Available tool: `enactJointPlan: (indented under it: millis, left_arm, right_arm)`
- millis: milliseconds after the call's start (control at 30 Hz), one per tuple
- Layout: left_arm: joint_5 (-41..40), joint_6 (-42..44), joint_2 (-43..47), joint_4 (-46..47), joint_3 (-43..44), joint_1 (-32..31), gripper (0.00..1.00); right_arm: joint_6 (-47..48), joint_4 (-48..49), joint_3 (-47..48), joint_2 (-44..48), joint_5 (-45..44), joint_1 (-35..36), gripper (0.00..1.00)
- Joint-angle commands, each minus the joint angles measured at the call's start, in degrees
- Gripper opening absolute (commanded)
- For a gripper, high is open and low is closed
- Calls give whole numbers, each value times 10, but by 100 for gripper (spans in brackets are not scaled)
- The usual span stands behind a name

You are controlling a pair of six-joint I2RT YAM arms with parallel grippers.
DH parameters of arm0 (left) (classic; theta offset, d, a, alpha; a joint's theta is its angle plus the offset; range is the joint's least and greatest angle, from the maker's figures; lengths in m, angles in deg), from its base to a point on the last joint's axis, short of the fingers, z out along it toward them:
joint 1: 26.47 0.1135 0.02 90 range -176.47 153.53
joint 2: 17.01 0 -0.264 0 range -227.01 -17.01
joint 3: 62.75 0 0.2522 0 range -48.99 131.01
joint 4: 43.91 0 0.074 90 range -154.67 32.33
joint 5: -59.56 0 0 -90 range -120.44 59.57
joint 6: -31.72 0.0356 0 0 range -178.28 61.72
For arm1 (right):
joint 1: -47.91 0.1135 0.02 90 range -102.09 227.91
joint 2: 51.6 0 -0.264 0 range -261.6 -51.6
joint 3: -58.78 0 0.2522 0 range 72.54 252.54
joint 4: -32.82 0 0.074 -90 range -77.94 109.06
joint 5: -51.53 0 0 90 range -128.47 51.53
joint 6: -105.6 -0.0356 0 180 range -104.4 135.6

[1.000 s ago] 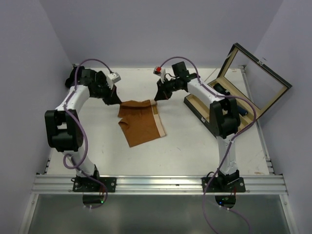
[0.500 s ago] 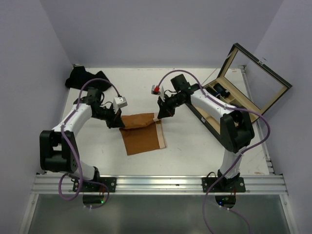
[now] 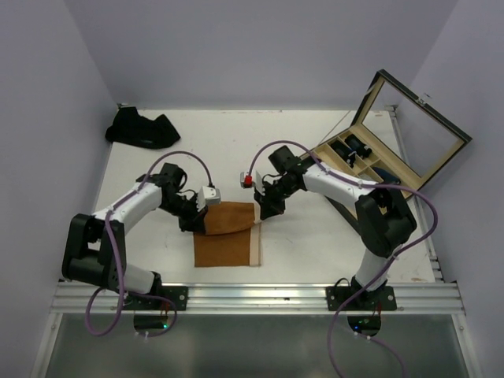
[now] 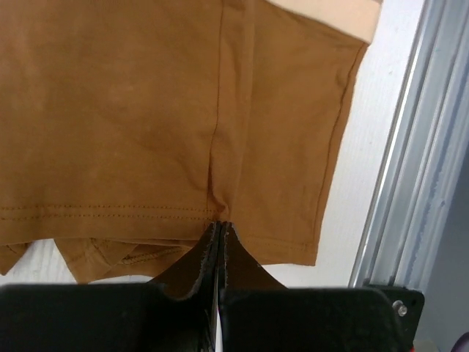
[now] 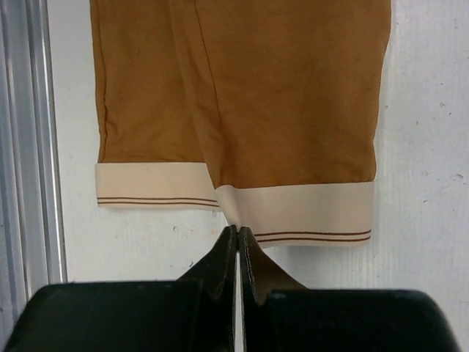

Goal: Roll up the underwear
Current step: Fold the underwear

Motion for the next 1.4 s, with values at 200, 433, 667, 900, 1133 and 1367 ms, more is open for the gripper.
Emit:
enactJointPlan:
  millis: [200,433,667,900,1133,1367]
  left_arm:
    - [-73,-4,8,59,-6,-2,34]
    - [-43,-26,53,77,37,-1,55]
    - [-71,-91,-47,173,49,-15,50]
    - [-127,-171,-148,217,73,-15,47]
    - [-158,-239,-180,256,110,4,41]
    - [-125,-254,-154,264,144,25,54]
  right_arm:
    - [-19,-16,24,19,-16,-3,27]
    - [-227,67,-19,102,43,-4,24]
    - [-435,195,-92,37,54,2,15]
    - [-432,184,-21,-104,-18,-8,14]
    - [-352,108,143,-213,-68,-88,13]
    - [-298,54,249,-187,25,-105,24]
